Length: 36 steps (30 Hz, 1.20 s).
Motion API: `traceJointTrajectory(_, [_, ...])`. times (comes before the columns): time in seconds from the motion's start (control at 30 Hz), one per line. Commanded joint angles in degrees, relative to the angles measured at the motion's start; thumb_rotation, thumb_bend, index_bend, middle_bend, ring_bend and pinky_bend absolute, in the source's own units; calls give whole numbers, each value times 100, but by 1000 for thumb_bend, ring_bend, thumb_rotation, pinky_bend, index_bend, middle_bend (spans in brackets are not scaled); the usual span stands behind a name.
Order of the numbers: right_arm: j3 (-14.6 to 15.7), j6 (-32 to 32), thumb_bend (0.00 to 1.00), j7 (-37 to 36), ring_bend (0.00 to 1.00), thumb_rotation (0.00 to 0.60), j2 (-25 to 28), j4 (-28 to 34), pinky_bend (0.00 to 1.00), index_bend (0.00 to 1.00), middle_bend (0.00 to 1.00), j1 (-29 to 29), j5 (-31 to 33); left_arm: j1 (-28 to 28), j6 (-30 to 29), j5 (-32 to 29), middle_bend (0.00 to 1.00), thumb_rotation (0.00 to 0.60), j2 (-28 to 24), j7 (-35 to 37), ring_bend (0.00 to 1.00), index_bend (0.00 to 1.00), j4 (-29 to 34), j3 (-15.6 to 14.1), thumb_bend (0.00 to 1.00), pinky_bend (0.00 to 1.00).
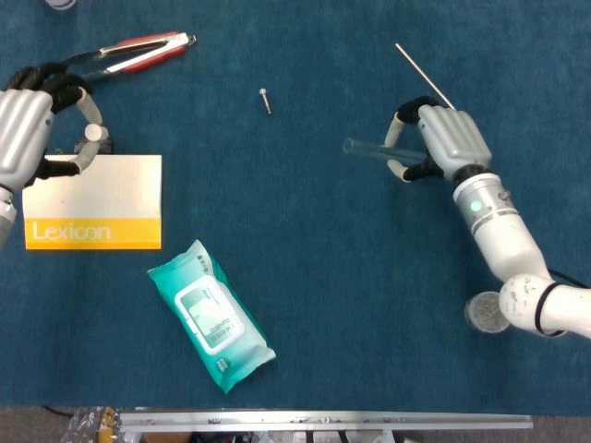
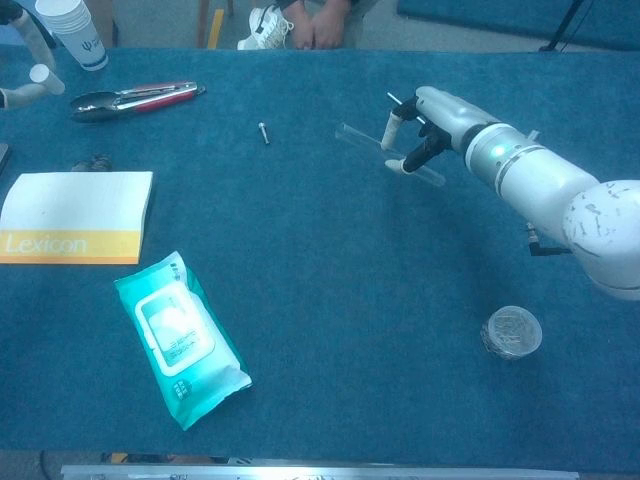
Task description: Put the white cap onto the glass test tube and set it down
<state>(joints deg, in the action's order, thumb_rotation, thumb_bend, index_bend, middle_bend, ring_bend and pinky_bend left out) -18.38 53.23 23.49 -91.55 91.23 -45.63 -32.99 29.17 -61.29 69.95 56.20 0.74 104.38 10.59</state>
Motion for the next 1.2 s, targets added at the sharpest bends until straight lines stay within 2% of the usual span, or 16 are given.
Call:
traceJointTrajectory(0.03, [-108,-56,269,-305,152,600,87,150,243,638,325,74,-49,29,12,-37,303,600,-54,17,146,517,63,52,328,131])
traceJointTrajectory(0.57, [-209,-132,268,-1416,151,600,-66,311,253,638,325,179,-633,164,112,-306,303,600,-389,61,146,521,555,289,327,131])
traceJointTrajectory(0.8, [-244,112,267,-1688,152,600,-393,238,254,638,325,146,-1022,310,241,-491,302,600,-481,-82,146,522,801,367,328,131])
traceJointTrajectory(1.2, [-427,223,263,-1508,152,600,-842,67,254,638,325,-205,-619,651,502,-1121,301,600,-499,-289,146,522,1156,528,328,131])
